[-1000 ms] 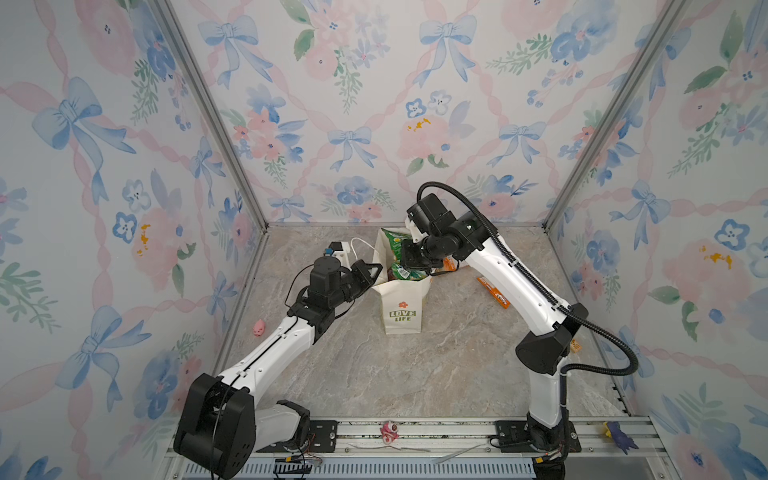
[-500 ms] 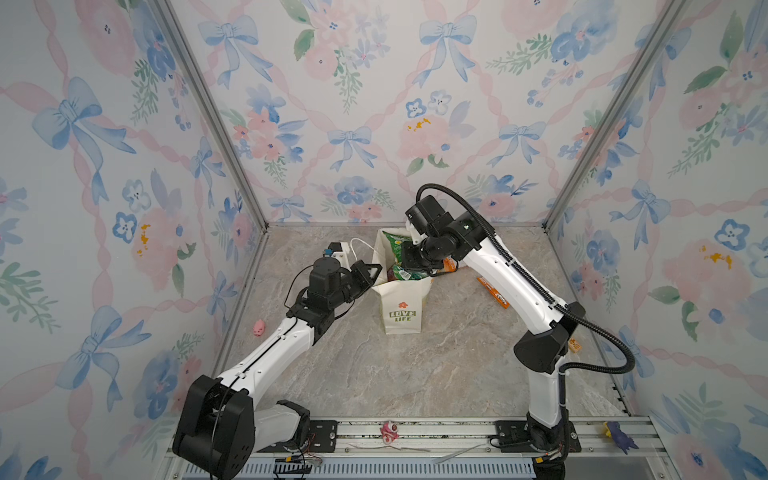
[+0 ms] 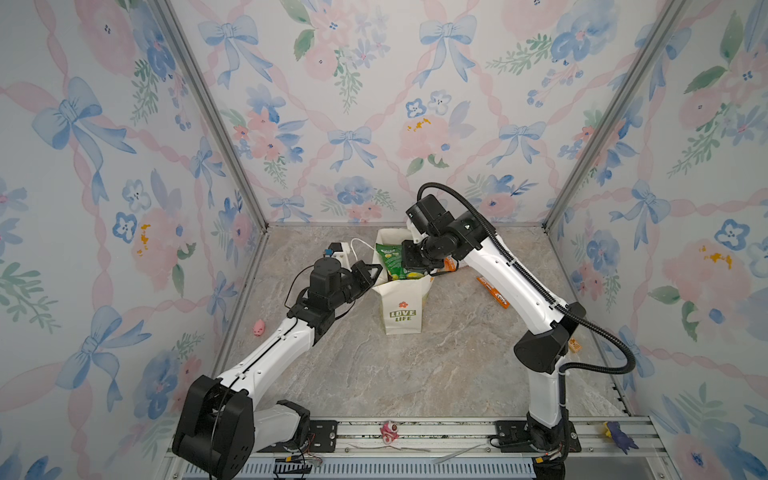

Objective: Place the snacks into the paper bag
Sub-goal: 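Lower the green Spring Tea packet down into the bag with the right gripper, then open the right gripper to release the green packet inside the bag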

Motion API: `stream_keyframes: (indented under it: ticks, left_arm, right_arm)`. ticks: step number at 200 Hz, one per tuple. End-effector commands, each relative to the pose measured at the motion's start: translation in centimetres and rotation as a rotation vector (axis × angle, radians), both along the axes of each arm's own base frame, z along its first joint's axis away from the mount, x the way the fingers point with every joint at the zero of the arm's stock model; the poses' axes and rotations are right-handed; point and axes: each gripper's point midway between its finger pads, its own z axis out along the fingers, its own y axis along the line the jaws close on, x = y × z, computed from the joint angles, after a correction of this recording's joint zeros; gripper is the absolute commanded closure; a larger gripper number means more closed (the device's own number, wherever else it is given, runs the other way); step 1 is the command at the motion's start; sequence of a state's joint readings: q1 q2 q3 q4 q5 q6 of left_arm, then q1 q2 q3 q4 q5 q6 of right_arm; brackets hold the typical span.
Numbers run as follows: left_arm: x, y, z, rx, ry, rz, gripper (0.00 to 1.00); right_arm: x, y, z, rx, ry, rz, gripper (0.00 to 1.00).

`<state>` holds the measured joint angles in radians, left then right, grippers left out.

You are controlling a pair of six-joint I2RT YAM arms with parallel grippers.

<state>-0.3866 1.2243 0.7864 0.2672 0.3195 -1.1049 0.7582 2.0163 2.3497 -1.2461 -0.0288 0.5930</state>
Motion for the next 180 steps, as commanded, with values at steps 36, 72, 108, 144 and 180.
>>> stream_keyframes:
  ticks: [36,72,108,144,180]
  left_arm:
    - [0.2,-0.1,3.6,-0.046,-0.113,0.003,1.00]
    - [0.3,0.0,3.7,-0.047,-0.116,0.006,1.00]
    - [0.4,-0.1,3.7,-0.046,-0.116,0.003,1.00]
    - [0.4,-0.3,3.5,-0.046,-0.109,-0.002,1.00]
    - [0.2,-0.2,3.8,-0.049,-0.118,-0.001,1.00]
  right_arm:
    - [0.7,1.2,0.9,0.074,-0.015,0.041,0.72]
    - [0.7,4.4,2.3,0.235,-0.028,0.132,0.71]
    - [0.8,5.4,2.6,0.290,-0.022,0.160,0.71]
    - [1.2,5.4,1.5,0.288,0.009,0.149,0.71]
    - [2.1,4.9,-1.2,0.239,0.063,0.114,0.71]
